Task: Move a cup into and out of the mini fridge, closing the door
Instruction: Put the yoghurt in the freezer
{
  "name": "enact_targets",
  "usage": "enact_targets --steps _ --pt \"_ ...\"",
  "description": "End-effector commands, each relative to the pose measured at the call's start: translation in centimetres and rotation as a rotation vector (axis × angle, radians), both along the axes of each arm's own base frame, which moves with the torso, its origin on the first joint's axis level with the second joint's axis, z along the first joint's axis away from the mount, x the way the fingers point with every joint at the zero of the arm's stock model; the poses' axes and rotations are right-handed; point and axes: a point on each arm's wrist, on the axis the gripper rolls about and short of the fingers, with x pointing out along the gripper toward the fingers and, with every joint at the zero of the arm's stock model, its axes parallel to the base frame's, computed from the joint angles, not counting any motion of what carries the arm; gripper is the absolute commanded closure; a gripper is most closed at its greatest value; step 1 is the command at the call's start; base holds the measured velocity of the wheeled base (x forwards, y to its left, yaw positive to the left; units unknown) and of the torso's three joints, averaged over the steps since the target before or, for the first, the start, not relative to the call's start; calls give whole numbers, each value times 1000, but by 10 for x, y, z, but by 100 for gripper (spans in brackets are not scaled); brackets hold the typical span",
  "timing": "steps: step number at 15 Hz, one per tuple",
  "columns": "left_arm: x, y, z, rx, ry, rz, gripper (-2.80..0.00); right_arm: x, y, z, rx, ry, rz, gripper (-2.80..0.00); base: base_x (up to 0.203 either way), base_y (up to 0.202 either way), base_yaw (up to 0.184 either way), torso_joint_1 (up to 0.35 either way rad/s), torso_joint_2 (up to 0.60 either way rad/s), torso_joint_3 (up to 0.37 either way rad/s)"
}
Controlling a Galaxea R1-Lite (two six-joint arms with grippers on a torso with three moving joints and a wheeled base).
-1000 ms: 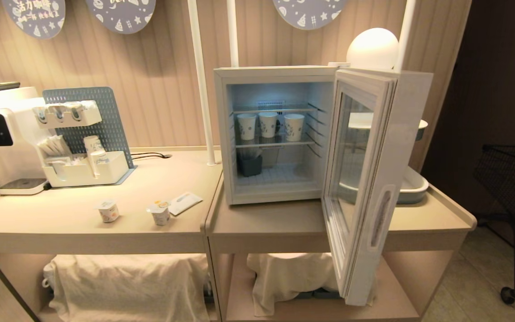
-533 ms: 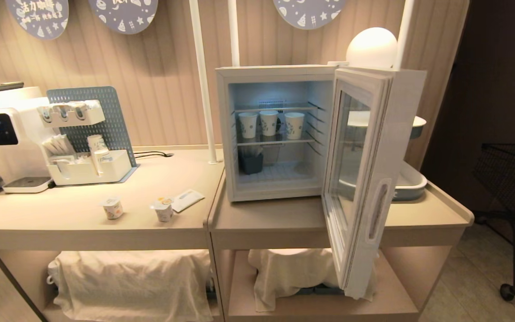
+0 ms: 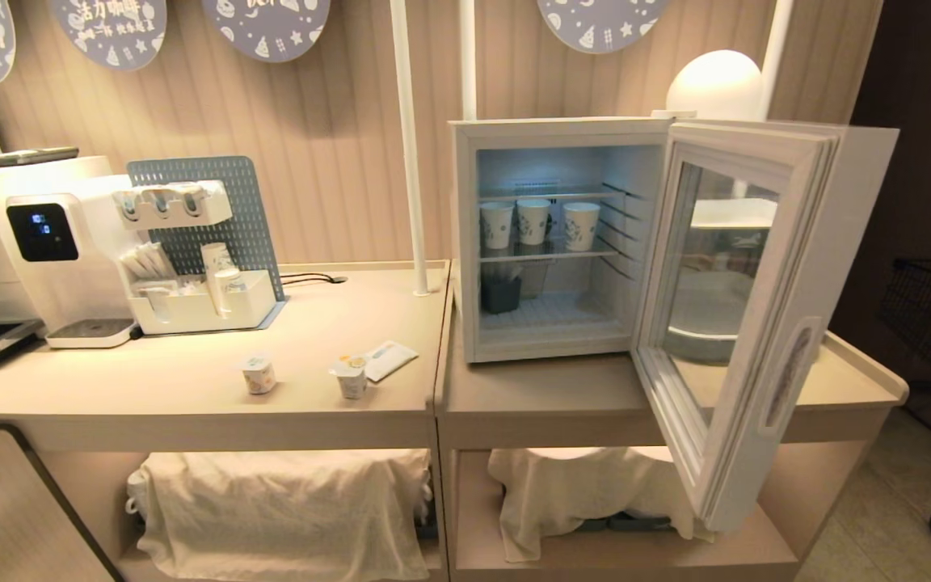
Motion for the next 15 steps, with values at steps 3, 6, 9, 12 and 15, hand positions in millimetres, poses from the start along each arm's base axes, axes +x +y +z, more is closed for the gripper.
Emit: enact_targets --steps 3,6,9,12,15 --pt "0 0 0 0 0 1 0 0 0 0 0 3 1 0 0 191 -2 -3 5 3" --pt "0 0 0 0 0 1 0 0 0 0 0 2 1 0 0 191 2 1 7 2" --pt "0 0 0 0 0 0 0 0 0 0 0 3 1 0 0 193 0 1 2 4" --pt "0 0 0 0 0 0 0 0 0 0 1 3 1 0 0 193 3 1 4 5" --pt "0 0 0 0 0 0 0 0 0 0 1 2 1 0 0 192 1 5 2 3"
